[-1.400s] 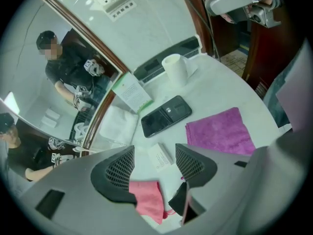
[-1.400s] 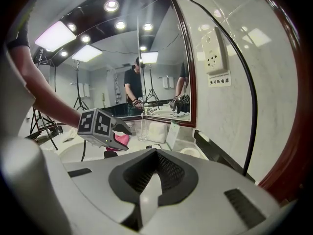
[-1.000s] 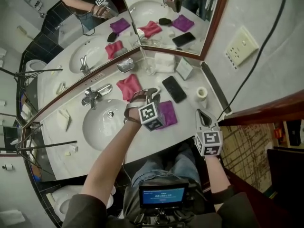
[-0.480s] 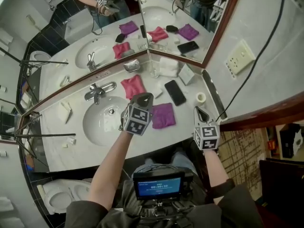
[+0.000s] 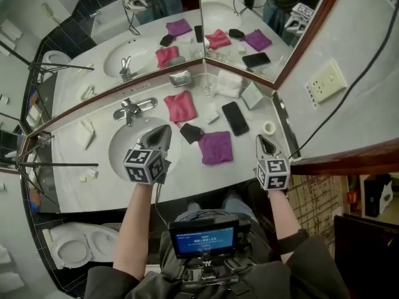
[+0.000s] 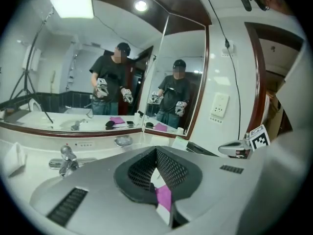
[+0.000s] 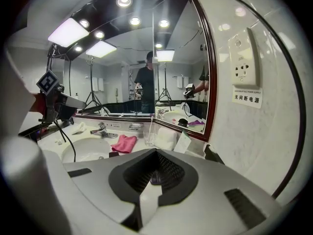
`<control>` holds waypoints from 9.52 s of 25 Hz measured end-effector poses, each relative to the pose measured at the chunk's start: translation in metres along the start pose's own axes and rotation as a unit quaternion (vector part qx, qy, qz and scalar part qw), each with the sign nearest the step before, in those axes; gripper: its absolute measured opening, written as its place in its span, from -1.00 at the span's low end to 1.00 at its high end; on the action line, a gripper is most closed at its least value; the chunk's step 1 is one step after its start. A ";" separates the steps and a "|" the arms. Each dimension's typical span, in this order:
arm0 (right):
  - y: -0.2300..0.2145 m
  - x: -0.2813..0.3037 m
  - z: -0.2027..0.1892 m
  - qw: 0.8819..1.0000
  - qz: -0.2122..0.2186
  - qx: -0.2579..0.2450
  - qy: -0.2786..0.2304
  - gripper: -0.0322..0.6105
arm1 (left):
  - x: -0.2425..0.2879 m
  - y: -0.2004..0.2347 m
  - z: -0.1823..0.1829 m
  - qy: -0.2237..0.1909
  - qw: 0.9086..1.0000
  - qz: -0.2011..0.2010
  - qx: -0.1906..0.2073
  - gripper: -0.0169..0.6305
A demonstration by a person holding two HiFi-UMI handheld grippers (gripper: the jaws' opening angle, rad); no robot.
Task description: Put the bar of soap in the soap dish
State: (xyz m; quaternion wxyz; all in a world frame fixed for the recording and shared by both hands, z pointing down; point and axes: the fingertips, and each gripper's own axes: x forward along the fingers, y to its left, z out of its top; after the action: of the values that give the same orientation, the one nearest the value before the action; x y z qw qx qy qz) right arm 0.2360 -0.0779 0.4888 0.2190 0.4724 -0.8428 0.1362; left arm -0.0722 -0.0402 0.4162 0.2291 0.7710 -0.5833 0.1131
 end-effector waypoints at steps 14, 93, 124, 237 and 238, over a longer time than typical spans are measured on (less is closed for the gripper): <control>0.007 0.012 -0.003 1.000 0.009 -0.005 0.010 -0.83 | -0.045 0.057 -0.030 -0.001 0.996 0.085 -0.002 -0.95; 0.144 0.282 -0.073 0.767 0.341 -0.511 0.185 -0.26 | -0.049 0.062 -0.143 0.037 0.983 0.162 -0.079 -0.95; 0.196 0.383 0.134 0.991 0.085 -0.067 -0.074 -0.25 | 0.052 0.147 -0.061 0.000 0.991 0.132 0.005 -0.95; 0.170 0.271 0.058 0.883 0.087 0.460 0.010 -0.21 | -0.060 0.105 -0.073 -0.001 0.994 0.104 0.036 -0.95; 0.170 0.280 0.056 0.875 0.083 0.477 0.009 -0.19 | -0.059 0.105 -0.077 0.000 0.994 0.099 0.037 -0.95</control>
State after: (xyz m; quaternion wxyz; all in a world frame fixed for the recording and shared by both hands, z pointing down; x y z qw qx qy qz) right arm -0.0516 -0.2208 0.5762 -0.0373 0.4462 -0.7098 0.5438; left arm -0.1824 0.0247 0.4800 0.1883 0.7172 -0.6524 0.1565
